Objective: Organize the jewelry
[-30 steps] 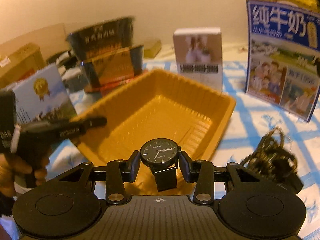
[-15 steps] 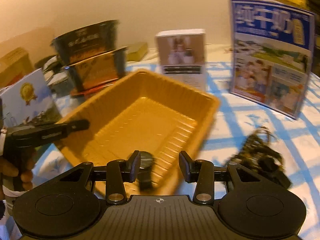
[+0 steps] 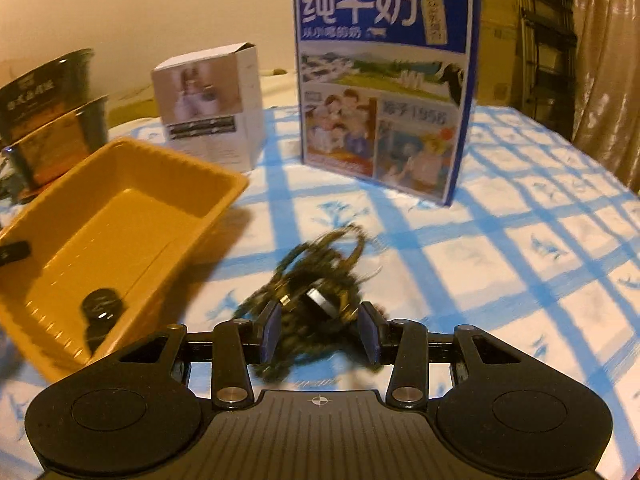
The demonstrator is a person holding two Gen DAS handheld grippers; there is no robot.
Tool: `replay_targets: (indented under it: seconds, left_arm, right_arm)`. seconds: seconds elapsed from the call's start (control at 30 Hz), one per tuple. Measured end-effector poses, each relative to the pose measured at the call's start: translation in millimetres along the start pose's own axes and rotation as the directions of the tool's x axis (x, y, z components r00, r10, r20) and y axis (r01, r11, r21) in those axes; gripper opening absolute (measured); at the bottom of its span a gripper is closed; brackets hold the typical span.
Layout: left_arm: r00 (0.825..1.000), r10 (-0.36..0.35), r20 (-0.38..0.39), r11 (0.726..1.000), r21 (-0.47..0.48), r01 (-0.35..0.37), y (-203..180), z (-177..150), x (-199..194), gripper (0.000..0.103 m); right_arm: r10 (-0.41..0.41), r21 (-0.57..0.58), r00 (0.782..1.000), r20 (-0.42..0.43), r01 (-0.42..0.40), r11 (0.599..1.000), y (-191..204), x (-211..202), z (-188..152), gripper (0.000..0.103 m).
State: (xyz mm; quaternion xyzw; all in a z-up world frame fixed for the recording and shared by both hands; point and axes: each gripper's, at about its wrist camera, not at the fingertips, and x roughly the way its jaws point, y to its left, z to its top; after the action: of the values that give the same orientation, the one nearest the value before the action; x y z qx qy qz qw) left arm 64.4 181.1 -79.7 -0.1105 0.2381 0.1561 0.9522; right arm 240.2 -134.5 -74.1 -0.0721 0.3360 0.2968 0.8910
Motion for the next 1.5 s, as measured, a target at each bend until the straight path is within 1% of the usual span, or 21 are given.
replay_targets:
  seconds: [0.13,0.2,0.27,0.33,0.5,0.63,0.77,0.9,1.0,1.1,1.27,1.33,1.4,1.5]
  left_arm:
    - [1.0,0.0,-0.001,1.0,-0.002,0.0,0.6,0.2,0.2,0.004]
    - [1.0,-0.001,-0.001,1.0,-0.001,0.001,0.6,0.3,0.1,0.004]
    - [1.0,-0.001,-0.002,1.0,-0.001,0.001,0.6,0.2,0.2,0.004]
    - [1.0,-0.001,-0.002,1.0,-0.001,0.001,1.0,0.1,0.4,0.004]
    - [1.0,0.001,-0.003,1.0,-0.002,-0.001,-0.2,0.2,0.4,0.004]
    - [1.0,-0.001,-0.003,1.0,-0.004,0.001,-0.4,0.1,0.1,0.004]
    - [1.0,-0.001,-0.003,1.0,-0.005,0.001,-0.3,0.3,0.1,0.004]
    - [1.0,-0.001,-0.001,1.0,-0.005,0.001,-1.3,0.9,-0.6,0.004]
    - [1.0,-0.001,-0.002,1.0,-0.005,0.001,-1.6,1.0,-0.7,0.004]
    - [1.0,-0.001,-0.001,1.0,-0.004,0.001,-1.8,0.9,-0.8,0.004]
    - [1.0,-0.002,0.0,1.0,-0.001,0.002,-3.1,2.0,-1.5,0.004]
    - [1.0,-0.004,0.0,1.0,-0.001,0.004,-3.3,2.6,-2.0,0.004]
    - [1.0,-0.003,0.0,1.0,-0.003,0.003,-3.4,2.5,-2.2,0.004]
    - [1.0,-0.003,0.0,1.0,-0.005,0.003,-2.8,2.0,-2.3,0.004]
  right_arm:
    - [-0.02,-0.017,0.999,-0.031,0.019,1.0,-7.4,14.4,7.5,0.043]
    - [-0.018,0.005,0.998,-0.056,0.019,1.0,-11.7,25.5,9.5,0.042]
    - [0.005,0.049,0.997,-0.074,-0.001,0.999,-16.7,32.0,9.9,0.04]
    - [0.031,0.107,0.995,-0.095,-0.021,0.994,-21.8,37.5,10.9,0.015]
    - [0.042,0.202,0.996,-0.075,-0.026,0.979,-25.5,31.3,12.0,0.013]
    - [0.064,0.33,0.997,-0.034,-0.049,0.943,-31.8,22.1,14.5,0.013]
    - [0.093,0.412,0.995,0.028,-0.096,0.906,-33.4,7.3,21.1,0.013]
    - [0.138,0.461,0.988,0.073,-0.156,0.874,-29.8,-6.1,28.6,0.013]
    - [0.183,0.469,0.979,0.086,-0.202,0.86,-19.4,-12.5,32.3,0.013]
    - [0.252,0.475,0.963,0.092,-0.265,0.839,-2.9,-14.3,33.7,0.013]
    - [0.383,0.486,0.921,0.066,-0.365,0.794,35.0,-3.2,32.0,0.013]
    - [0.425,0.49,0.904,0.043,-0.389,0.78,53.1,5.4,28.1,0.013]
    - [0.452,0.493,0.892,0.02,-0.402,0.772,69.6,13.4,22.3,0.013]
    - [0.476,0.5,0.88,-0.015,-0.405,0.765,87.9,26.4,10.9,0.013]
